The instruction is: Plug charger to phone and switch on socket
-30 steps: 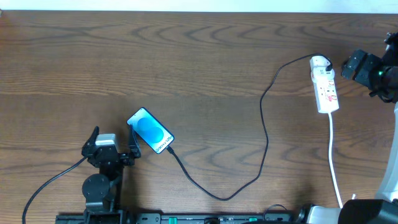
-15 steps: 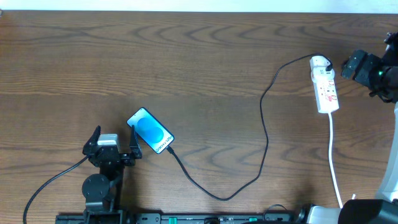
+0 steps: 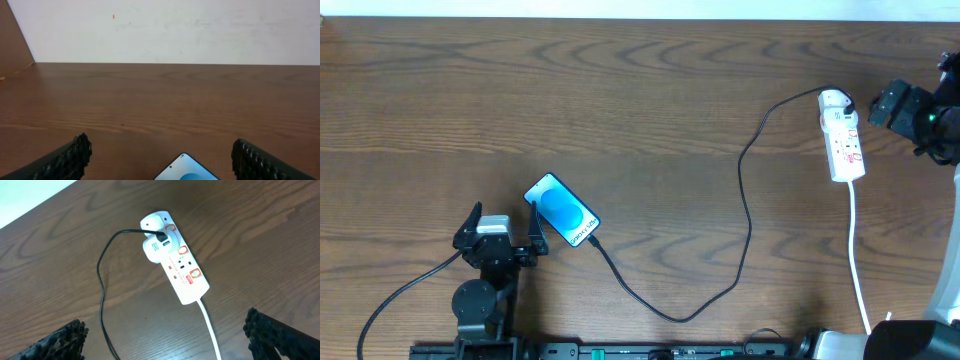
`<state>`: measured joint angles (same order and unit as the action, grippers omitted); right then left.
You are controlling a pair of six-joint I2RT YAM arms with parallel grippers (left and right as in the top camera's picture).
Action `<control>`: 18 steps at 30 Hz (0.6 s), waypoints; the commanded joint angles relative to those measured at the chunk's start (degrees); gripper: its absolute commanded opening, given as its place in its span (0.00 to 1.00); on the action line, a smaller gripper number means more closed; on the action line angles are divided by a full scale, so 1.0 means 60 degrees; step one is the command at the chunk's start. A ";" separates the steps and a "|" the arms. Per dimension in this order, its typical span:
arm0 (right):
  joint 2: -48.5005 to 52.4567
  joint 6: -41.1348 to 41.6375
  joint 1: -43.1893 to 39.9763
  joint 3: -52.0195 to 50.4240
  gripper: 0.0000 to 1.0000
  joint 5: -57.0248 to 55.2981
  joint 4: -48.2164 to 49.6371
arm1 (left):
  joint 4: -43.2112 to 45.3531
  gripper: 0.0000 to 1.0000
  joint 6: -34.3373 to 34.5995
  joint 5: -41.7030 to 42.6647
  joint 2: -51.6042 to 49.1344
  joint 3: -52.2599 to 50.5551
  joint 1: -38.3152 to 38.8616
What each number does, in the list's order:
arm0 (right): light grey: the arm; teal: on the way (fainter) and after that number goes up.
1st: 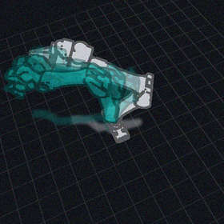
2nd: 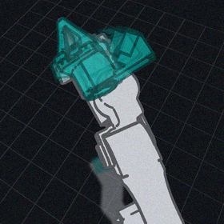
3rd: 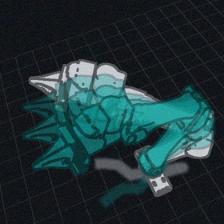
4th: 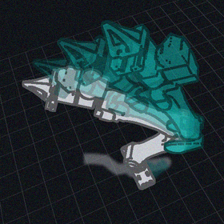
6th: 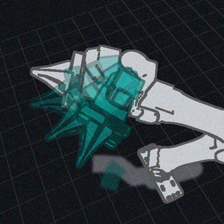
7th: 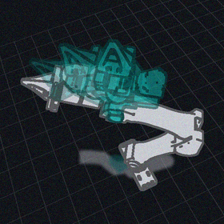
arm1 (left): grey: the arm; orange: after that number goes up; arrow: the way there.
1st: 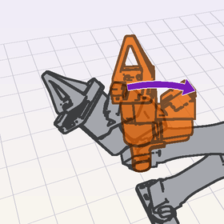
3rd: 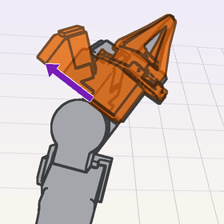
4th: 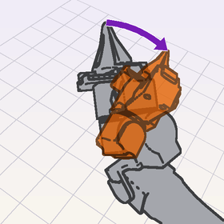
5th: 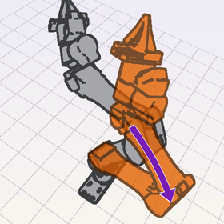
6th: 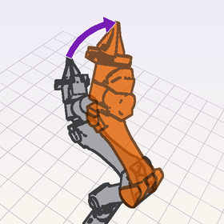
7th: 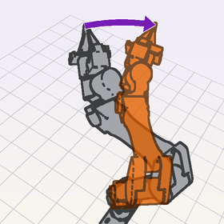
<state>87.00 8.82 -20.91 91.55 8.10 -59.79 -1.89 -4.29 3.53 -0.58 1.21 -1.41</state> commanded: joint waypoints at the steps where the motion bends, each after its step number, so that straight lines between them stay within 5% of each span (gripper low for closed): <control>1: 0.0040 0.0131 -0.0007 0.0091 0.99 -0.0007 -0.0011 | -0.0321 0.92 0.0117 0.0160 0.0058 -0.0164 -0.0040; 18: 0.0127 0.0091 -0.0011 0.0091 0.99 -0.0419 -0.0011 | -0.0321 0.92 0.0117 0.0160 0.0058 -0.0164 -0.0040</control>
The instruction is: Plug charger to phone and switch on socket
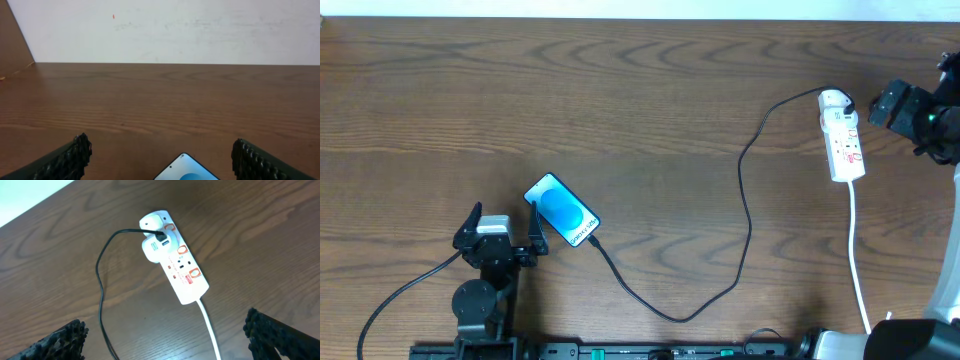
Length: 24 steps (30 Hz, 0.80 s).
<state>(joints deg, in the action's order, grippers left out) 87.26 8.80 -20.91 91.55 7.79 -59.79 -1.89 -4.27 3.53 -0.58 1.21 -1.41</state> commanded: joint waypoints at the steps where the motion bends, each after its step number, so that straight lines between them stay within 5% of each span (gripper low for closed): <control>1: 0.0084 0.0095 -0.0011 0.0091 0.99 -0.0375 -0.0011 | -0.0321 0.92 0.0117 0.0160 0.0058 -0.0164 -0.0040; 14: -0.0117 0.0321 0.0135 -0.0222 0.99 -0.0379 0.0419 | -0.0321 0.92 0.0117 0.0160 0.0058 -0.0164 -0.0040; 24: -0.2269 0.0816 0.1552 -0.5184 0.99 -0.0382 0.5719 | -0.0321 0.92 0.0117 0.0160 0.0058 -0.0164 -0.0040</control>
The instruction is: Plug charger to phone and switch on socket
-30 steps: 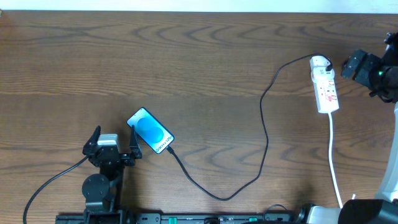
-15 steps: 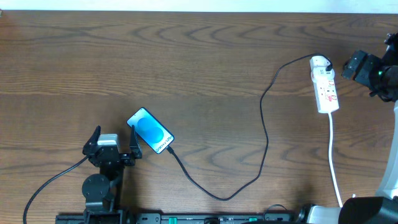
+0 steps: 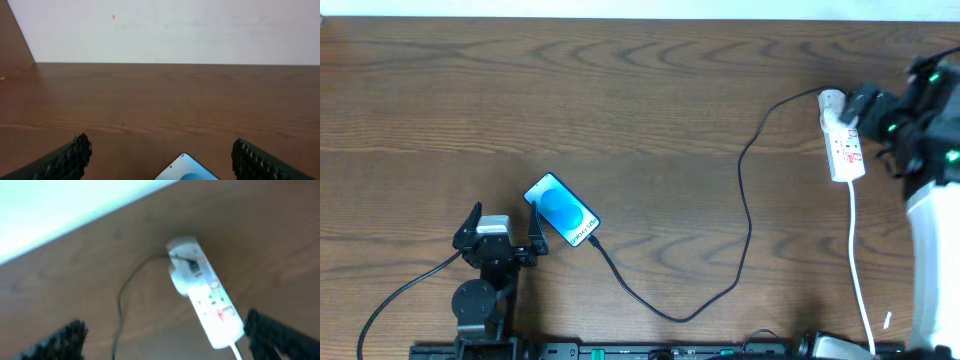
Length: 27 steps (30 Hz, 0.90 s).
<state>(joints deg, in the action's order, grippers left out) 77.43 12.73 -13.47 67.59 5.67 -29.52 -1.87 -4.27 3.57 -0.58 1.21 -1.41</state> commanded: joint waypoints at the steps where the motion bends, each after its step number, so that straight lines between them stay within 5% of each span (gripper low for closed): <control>1: -0.0984 0.0164 0.0455 -0.2127 0.99 -0.0025 0.1639 | -0.0324 0.92 0.0117 0.0153 0.0058 -0.0164 -0.0040; 10: -0.3432 0.0168 0.1013 -0.7679 0.99 -0.0025 0.7493 | -0.0324 0.92 0.0117 0.0153 0.0058 -0.0164 -0.0040; 27: -0.7588 0.0160 0.1013 -1.1213 0.99 -0.0182 0.8338 | -0.0324 0.92 0.0113 0.0153 0.0058 -0.0164 -0.0040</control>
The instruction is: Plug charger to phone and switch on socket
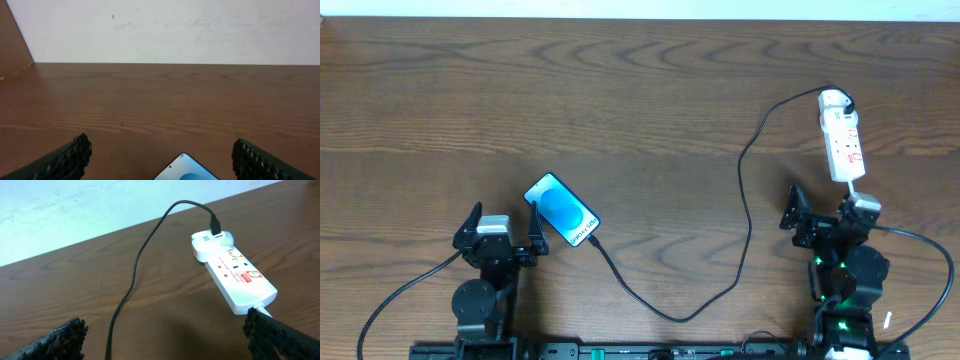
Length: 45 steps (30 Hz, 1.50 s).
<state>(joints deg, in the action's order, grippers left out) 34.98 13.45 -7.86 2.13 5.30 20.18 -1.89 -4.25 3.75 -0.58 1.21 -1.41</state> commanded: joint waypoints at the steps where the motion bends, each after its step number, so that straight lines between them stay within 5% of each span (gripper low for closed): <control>1: -0.0699 0.0036 0.0076 -0.0306 0.99 -0.0127 -0.0131 | -0.0321 0.92 0.0109 0.0124 0.0058 -0.0164 -0.0040; 22: -0.3566 0.0025 0.1009 -0.0302 0.99 -0.2422 -0.3370 | -0.0321 0.92 0.0113 0.0124 0.0058 -0.0164 -0.0040; 29: -0.5825 -0.1767 0.1450 -0.0302 0.99 -0.2543 -0.3891 | -0.0321 0.92 0.0113 0.0124 0.0058 -0.0164 -0.0040; 45: -0.5781 -0.3410 0.1865 -0.0306 0.99 -0.2164 -0.3971 | -0.0321 0.92 0.0113 0.0124 0.0058 -0.0164 -0.0040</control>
<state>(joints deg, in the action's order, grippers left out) 0.73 -4.86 2.76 0.38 -8.29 -3.25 -1.91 -4.25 3.75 -0.58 1.21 -1.41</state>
